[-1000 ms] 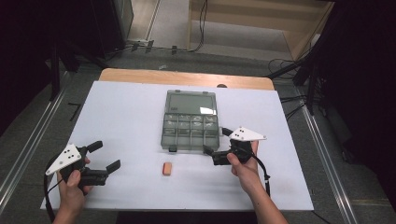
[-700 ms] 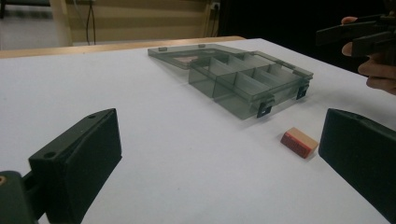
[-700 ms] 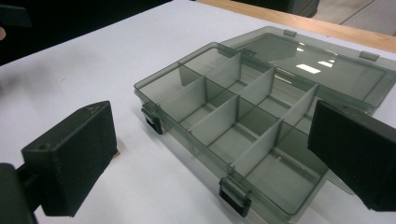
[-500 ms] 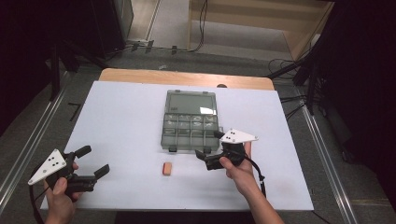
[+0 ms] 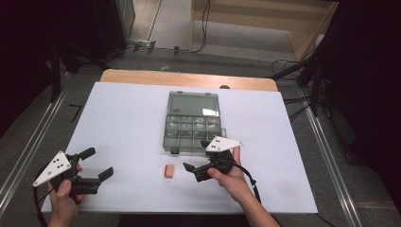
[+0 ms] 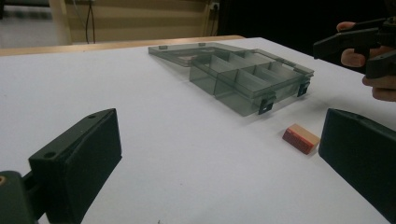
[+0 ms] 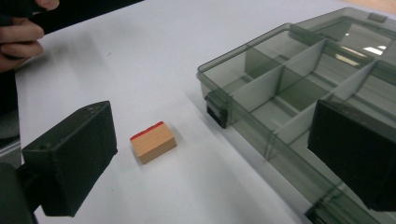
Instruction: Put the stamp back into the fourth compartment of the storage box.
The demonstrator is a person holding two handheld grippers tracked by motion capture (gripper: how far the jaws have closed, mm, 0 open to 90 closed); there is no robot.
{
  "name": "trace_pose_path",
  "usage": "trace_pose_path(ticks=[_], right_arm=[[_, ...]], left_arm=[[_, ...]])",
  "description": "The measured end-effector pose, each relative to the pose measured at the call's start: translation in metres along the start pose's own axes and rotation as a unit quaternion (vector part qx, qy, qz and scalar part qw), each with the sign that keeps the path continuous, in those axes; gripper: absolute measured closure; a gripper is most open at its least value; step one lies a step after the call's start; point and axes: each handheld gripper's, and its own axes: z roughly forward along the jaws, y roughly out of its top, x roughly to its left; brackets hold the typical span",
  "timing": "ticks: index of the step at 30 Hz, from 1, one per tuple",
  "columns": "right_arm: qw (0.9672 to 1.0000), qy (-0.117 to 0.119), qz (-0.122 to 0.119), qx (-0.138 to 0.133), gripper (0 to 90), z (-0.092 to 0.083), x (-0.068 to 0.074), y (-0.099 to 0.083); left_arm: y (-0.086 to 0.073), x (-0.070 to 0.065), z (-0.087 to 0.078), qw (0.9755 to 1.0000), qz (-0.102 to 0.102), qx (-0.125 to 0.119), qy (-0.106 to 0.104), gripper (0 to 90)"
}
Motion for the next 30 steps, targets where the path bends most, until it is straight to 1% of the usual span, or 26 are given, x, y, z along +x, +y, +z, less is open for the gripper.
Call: trace_pose_path(ticks=[6, 9, 13, 14, 15, 17, 19, 20, 21, 22, 25, 27, 30], right_arm=[[0.9997, 0.017, -0.01, 0.014, 0.1, 0.012, 0.01, 0.0], [0.9992, 0.026, -0.015, 0.026, 0.1, 0.017, 0.014, 0.0], [0.998, 0.033, -0.031, 0.045, 0.4, 0.023, 0.021, 0.0], [0.9975, 0.036, -0.036, 0.049, 1.3, 0.025, 0.022, 0.0], [0.9973, 0.038, -0.035, 0.052, 4.5, 0.027, 0.024, 0.0], [0.9969, 0.045, -0.034, 0.055, 5.7, 0.03, 0.026, 0.0], [0.9958, 0.044, -0.04, 0.069, 7.9, 0.035, 0.029, 0.0], [0.9956, 0.044, -0.043, 0.071, 10.8, 0.037, 0.029, -0.001], [0.9954, 0.044, -0.042, 0.074, 11.7, 0.04, 0.03, -0.001], [0.9947, 0.045, -0.043, 0.081, 11.7, 0.043, 0.031, -0.002], [0.9929, 0.05, -0.034, 0.103, 12.0, 0.053, 0.033, -0.006], [0.9919, 0.055, -0.032, 0.11, 12.2, 0.057, 0.034, -0.007], [0.9905, 0.049, -0.043, 0.121, 14.8, 0.062, 0.037, -0.008]], left_arm=[[-0.001, -0.001, 0.002, 1.0, -0.002, 0.001, -0.002, 0.0], [-0.001, 0.0, 0.002, 1.0, -0.003, 0.001, -0.004, 0.0], [-0.002, -0.001, 0.003, 1.0, -0.003, -0.001, -0.002, 0.0], [-0.002, -0.001, 0.003, 1.0, -0.004, -0.001, -0.003, 0.0], [-0.002, 0.0, 0.004, 1.0, -0.004, -0.001, -0.004, 0.0], [-0.002, -0.001, 0.005, 1.0, -0.004, 0.0, -0.004, 0.0], [-0.003, -0.001, 0.006, 1.0, -0.003, 0.001, -0.005, 0.0], [-0.003, -0.002, 0.007, 1.0, -0.001, 0.004, -0.004, 0.0], [-0.003, -0.001, 0.007, 1.0, 0.001, 0.005, -0.005, 0.0], [-0.003, -0.002, 0.007, 1.0, 0.0, 0.005, -0.005, 0.0], [-0.003, -0.002, 0.007, 1.0, 0.0, 0.003, -0.006, 0.0], [-0.003, -0.002, 0.007, 1.0, 0.0, 0.002, -0.007, 0.0], [-0.003, -0.002, 0.007, 1.0, 0.0, 0.002, -0.007, 0.0]])
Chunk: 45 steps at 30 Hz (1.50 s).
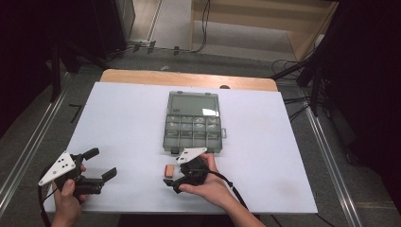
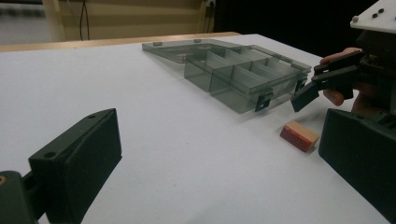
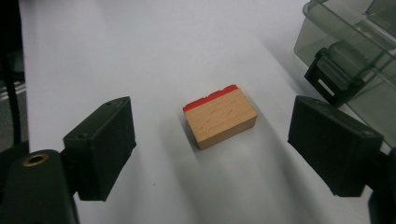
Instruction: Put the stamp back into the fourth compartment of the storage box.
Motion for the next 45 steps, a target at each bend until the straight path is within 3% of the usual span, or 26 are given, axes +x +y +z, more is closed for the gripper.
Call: trace_pose_path(ticks=[7, 17, 28, 36, 45], right_arm=[[0.9993, -0.025, -0.023, 0.015, 21.1, 0.01, 0.002, 0.002], [0.9981, -0.045, -0.036, 0.023, 28.0, 0.019, 0.003, 0.008], [0.998, -0.045, -0.04, 0.021, 36.7, 0.02, 0.005, 0.006], [0.9984, -0.04, -0.036, 0.018, 47.8, 0.018, 0.004, 0.005], [0.9985, -0.04, -0.035, 0.015, 48.7, 0.018, 0.003, 0.005]], left_arm=[[-0.001, 0.001, 0.0, 1.0, -0.002, 0.0, -0.001, 0.0], [-0.001, 0.002, -0.001, 1.0, -0.001, 0.004, 0.0, 0.0], [-0.001, 0.002, -0.001, 1.0, 0.0, 0.005, 0.001, 0.0], [-0.001, 0.002, -0.001, 1.0, -0.001, 0.005, 0.0, 0.0], [-0.001, 0.003, -0.002, 1.0, -0.002, 0.002, 0.004, 0.0]])
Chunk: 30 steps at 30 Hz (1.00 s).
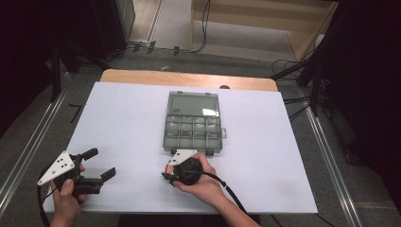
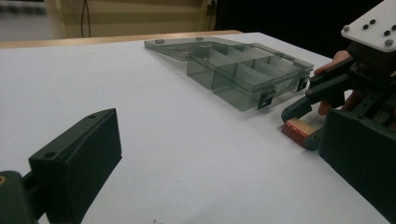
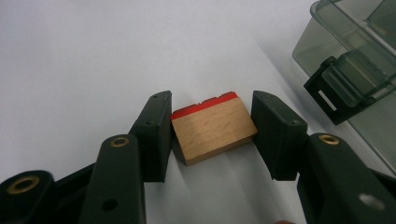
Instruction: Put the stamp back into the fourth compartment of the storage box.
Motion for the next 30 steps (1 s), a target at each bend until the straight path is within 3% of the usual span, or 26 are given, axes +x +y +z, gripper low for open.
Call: trace_pose_path(ticks=[6, 11, 30], right_arm=[[0.9999, 0.016, 0.004, -0.005, 48.7, -0.001, 0.001, 0.001], [0.9998, 0.016, -0.003, -0.008, 48.7, -0.003, 0.001, 0.002], [0.9996, 0.014, 0.005, -0.022, 48.7, -0.021, -0.007, 0.007]], left_arm=[[0.0, 0.0, 0.0, 1.0, 0.001, 0.0, 0.0, 0.0], [-0.001, 0.001, 0.0, 1.0, 0.003, 0.002, 0.0, 0.0], [-0.001, 0.0, 0.0, 1.0, 0.004, 0.0, -0.003, 0.0]])
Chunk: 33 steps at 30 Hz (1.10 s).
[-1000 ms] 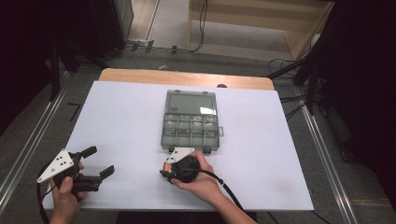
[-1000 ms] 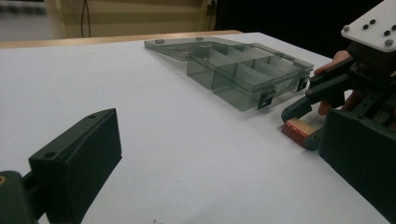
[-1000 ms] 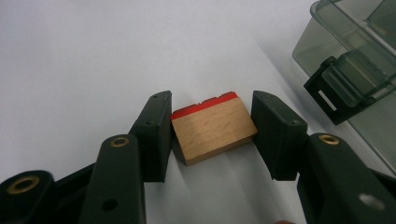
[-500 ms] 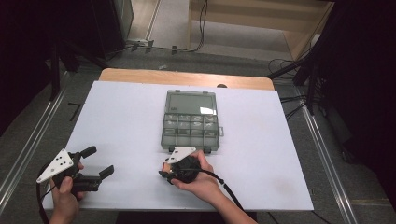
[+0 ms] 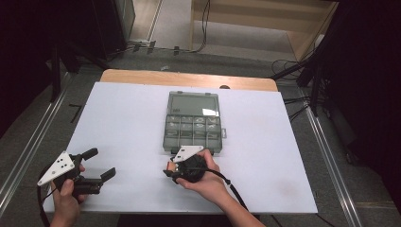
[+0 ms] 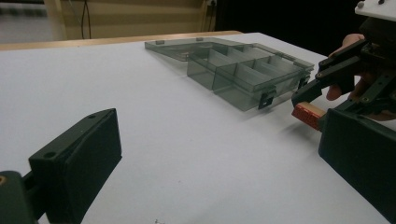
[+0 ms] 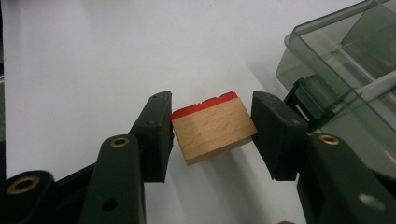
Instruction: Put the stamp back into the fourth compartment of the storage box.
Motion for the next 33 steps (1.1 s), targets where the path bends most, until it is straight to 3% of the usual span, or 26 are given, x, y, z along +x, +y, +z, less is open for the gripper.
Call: trace_pose_path(ticks=[33], right_arm=[[0.9996, 0.008, 0.017, -0.02, 48.7, -0.023, -0.017, 0.008]], left_arm=[[0.0, 0.0, -0.001, 1.0, 0.003, -0.001, 0.0, 0.0]])
